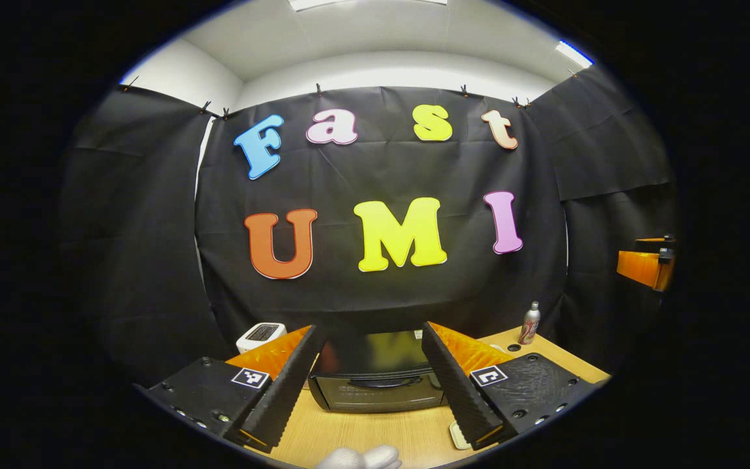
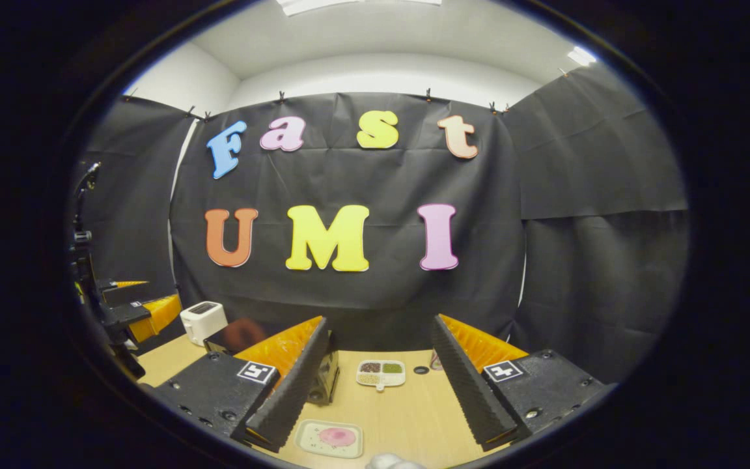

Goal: Open the electric oven with the left hand, put the food in, and close the electric oven.

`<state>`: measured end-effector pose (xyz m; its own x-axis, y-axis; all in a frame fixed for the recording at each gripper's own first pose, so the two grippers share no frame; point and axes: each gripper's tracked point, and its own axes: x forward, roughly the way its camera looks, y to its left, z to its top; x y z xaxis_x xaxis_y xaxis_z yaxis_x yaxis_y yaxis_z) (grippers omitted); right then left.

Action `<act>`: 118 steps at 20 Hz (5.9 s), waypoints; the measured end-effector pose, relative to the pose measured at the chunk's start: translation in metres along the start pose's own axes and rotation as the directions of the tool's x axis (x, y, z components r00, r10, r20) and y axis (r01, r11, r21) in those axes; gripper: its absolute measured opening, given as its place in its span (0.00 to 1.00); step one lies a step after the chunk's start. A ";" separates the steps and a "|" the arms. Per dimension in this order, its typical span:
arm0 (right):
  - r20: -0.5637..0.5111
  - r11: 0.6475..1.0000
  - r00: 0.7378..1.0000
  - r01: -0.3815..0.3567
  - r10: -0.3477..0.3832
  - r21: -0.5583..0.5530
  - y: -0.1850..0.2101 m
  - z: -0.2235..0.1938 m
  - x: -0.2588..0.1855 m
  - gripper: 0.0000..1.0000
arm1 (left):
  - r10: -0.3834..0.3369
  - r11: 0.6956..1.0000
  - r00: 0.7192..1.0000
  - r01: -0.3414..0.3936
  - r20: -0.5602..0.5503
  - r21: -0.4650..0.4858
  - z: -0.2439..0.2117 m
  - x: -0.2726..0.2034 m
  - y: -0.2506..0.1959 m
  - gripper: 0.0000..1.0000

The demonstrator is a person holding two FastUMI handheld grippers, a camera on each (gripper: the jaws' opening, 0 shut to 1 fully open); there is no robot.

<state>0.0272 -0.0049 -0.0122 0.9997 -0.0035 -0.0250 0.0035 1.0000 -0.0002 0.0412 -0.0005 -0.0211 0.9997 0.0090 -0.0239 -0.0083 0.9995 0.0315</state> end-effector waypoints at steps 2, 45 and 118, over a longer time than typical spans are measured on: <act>-0.003 1.000 1.000 0.001 -0.001 0.002 0.000 0.000 0.000 0.96 | -0.012 1.000 1.000 0.012 0.005 -0.001 -0.007 0.009 -0.004 0.96; -0.150 0.995 0.984 0.088 -0.095 -0.052 0.005 -0.051 -0.071 0.96 | -0.096 0.995 0.897 0.073 -0.431 -0.069 -0.283 0.010 -0.030 0.97; -0.711 0.646 0.442 0.318 0.547 0.694 0.017 -0.386 0.045 0.00 | 0.081 0.972 0.968 -0.129 -0.239 -0.195 -0.082 -0.094 0.060 0.96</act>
<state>0.0629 0.0122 -0.3992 0.4261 0.5450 -0.7221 0.3376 0.6447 0.6858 -0.0557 0.0607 -0.0991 0.9609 0.0967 -0.2595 -0.1417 0.9768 -0.1608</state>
